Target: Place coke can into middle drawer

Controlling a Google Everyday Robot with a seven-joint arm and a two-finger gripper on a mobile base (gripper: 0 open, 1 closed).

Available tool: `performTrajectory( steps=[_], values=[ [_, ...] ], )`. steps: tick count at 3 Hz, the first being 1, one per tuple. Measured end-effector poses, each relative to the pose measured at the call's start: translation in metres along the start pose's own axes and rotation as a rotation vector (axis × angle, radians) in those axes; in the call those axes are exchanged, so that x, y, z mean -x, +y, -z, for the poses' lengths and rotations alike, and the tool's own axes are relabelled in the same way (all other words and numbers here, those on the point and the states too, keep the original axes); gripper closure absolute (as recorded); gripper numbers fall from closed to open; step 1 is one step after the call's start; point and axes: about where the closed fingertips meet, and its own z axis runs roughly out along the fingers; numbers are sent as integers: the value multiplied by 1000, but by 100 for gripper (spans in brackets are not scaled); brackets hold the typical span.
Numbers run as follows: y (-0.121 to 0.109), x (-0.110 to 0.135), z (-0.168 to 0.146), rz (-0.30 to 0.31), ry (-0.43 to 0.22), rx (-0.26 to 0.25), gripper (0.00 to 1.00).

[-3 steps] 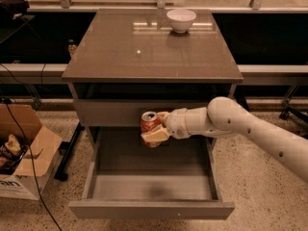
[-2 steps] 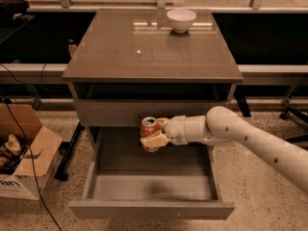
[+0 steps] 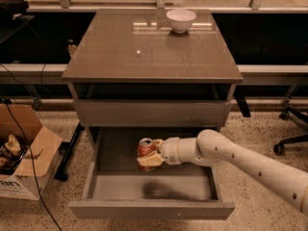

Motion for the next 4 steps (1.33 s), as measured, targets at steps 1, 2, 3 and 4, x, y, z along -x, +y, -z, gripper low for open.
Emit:
performTrajectory(
  steps=[1,2,3,4],
  values=[
    [0,-45,-22,-60,1,-18,100],
    [-3,-74,-35,-92,-6,-45,100],
    [-14,-100,-40,-109,7,-94,82],
    [-23,-115,-40,-127,2,-134,59]
  ],
)
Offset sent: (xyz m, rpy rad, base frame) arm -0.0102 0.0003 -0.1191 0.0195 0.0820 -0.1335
